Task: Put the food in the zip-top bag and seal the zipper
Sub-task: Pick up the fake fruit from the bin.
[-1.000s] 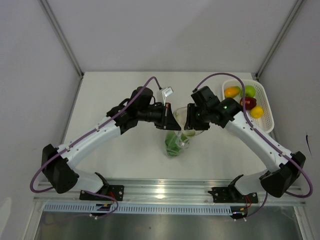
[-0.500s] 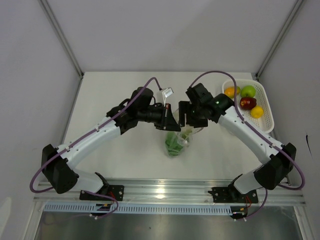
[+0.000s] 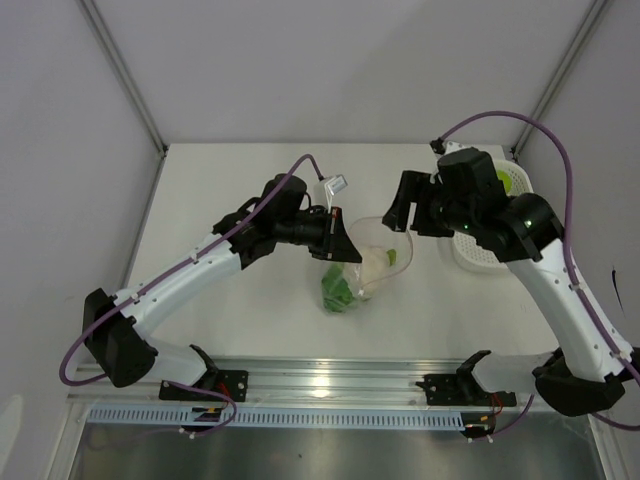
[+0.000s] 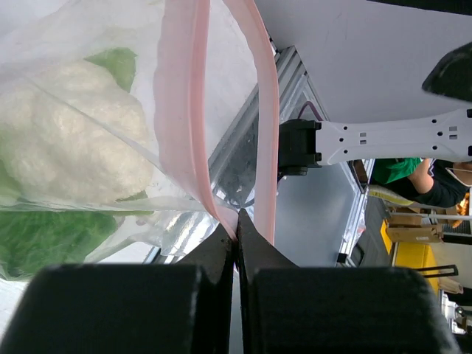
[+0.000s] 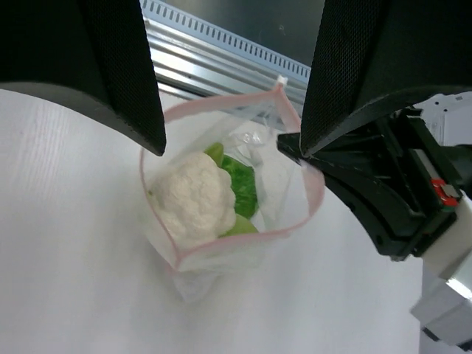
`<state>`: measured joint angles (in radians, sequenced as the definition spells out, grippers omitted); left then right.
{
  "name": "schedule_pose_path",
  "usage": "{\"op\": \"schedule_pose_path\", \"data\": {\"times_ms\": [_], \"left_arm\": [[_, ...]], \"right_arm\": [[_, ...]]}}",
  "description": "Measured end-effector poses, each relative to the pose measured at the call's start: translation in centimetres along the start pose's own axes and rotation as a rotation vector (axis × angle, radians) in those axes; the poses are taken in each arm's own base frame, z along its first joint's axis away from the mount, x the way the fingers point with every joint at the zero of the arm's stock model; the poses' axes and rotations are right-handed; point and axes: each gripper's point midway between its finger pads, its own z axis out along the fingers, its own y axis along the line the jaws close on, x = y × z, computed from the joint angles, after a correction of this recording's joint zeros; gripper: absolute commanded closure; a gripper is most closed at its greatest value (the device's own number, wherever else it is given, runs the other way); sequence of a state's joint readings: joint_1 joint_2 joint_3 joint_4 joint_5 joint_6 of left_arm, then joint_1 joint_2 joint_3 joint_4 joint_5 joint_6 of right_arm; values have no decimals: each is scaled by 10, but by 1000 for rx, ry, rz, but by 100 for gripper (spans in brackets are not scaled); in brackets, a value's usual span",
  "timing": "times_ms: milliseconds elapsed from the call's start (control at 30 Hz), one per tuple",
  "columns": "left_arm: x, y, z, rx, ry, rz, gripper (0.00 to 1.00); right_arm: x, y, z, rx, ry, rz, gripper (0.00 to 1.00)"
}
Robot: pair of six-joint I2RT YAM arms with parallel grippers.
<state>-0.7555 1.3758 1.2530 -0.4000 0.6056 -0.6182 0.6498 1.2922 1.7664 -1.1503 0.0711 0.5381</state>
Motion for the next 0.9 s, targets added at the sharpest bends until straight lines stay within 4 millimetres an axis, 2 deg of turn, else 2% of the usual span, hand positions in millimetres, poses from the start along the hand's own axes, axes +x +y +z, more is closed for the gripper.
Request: {"op": "schedule_pose_path", "data": {"times_ms": [67, 167, 367, 567, 633, 667, 700, 733, 833, 900], "left_arm": [[0, 0, 0, 0, 0, 1, 99], [0, 0, 0, 0, 0, 1, 99], [0, 0, 0, 0, 0, 1, 99], [0, 0, 0, 1, 0, 1, 100], [0, 0, 0, 0, 0, 1, 99], [0, 0, 0, 0, 1, 1, 100], [0, 0, 0, -1, 1, 1, 99], [0, 0, 0, -1, 2, 3, 99], [1, 0, -1, -3, 3, 13, 99], [0, 0, -3, -8, 6, 17, 99]], "right_arm": [[4, -11, -10, 13, -12, 16, 27], [22, -31, -11, 50, 12, 38, 27], [60, -55, 9, 126, 121, 38, 30], [74, -68, 29, 154, 153, 64, 41], [80, -72, 39, 159, 162, 73, 54], [84, -74, 45, 158, 170, 77, 64], [89, -76, 50, 160, 178, 79, 87], [92, -78, 55, 161, 184, 85, 97], [96, -80, 63, 165, 193, 93, 100], [89, -76, 62, 156, 171, 89, 100]]}}
